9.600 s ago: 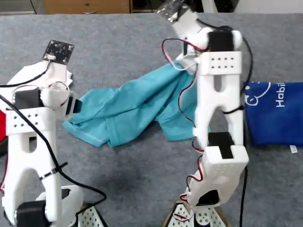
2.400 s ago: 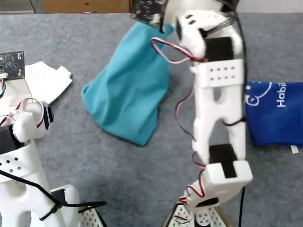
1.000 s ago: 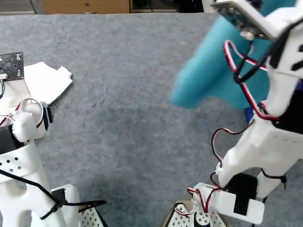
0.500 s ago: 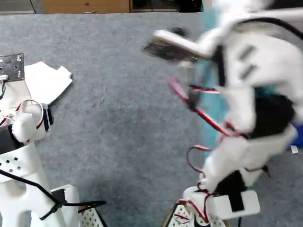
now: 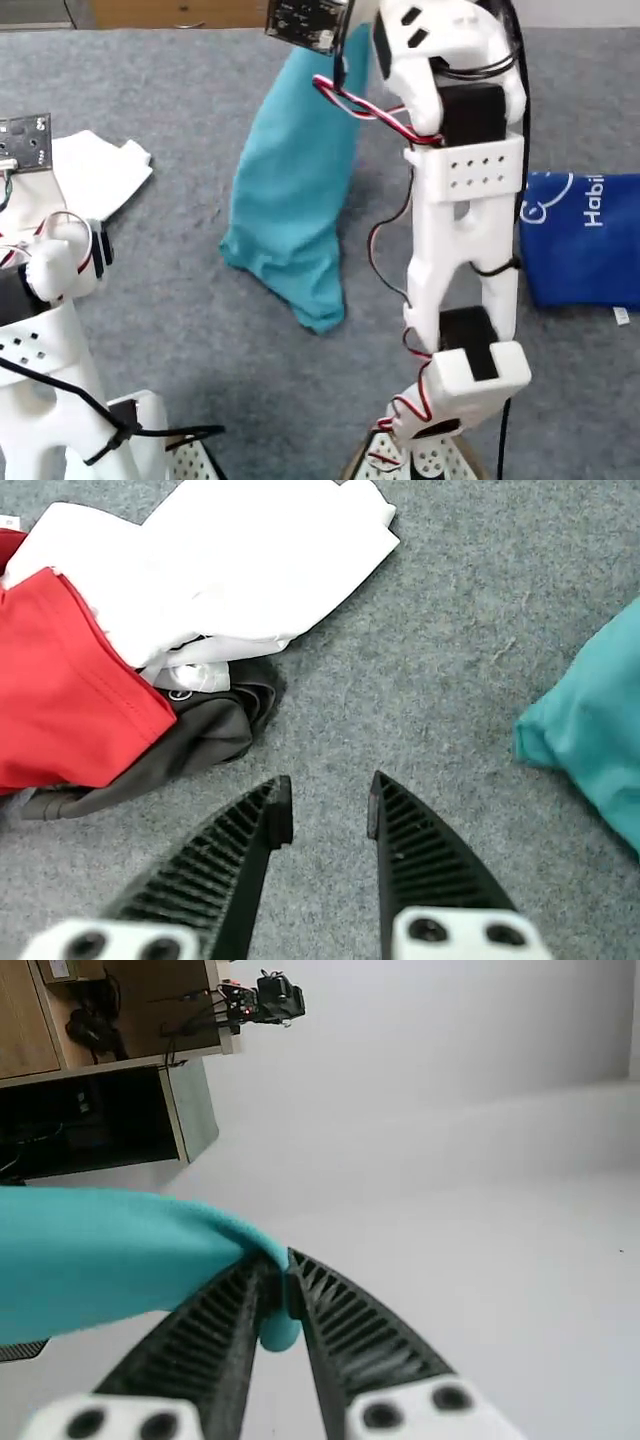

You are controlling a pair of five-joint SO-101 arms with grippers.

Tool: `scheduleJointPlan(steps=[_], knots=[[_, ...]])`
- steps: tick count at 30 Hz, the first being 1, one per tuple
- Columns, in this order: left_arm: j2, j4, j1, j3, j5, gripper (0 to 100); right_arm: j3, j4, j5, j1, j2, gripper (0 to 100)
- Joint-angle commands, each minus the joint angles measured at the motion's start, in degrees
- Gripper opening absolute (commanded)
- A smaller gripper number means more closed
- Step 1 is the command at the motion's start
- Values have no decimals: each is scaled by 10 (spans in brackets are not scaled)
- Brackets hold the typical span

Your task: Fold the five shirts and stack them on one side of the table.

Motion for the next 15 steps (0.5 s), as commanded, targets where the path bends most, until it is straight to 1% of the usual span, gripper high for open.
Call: scheduleJointPlan(steps=[1, 4, 10, 13, 15], knots=[[-9, 0, 12, 11, 4, 136, 0, -17, 4, 17, -9, 2], [-9, 4, 42, 18, 4, 136, 15, -16, 4, 44, -5, 2], [-2, 4, 123, 22, 4, 136, 71, -16, 4, 156, 24, 2], [-1, 0, 190, 50, 4, 139, 97, -15, 3, 201, 27, 2], [5, -1, 246, 76, 4, 140, 113, 4, 3, 223, 27, 2]])
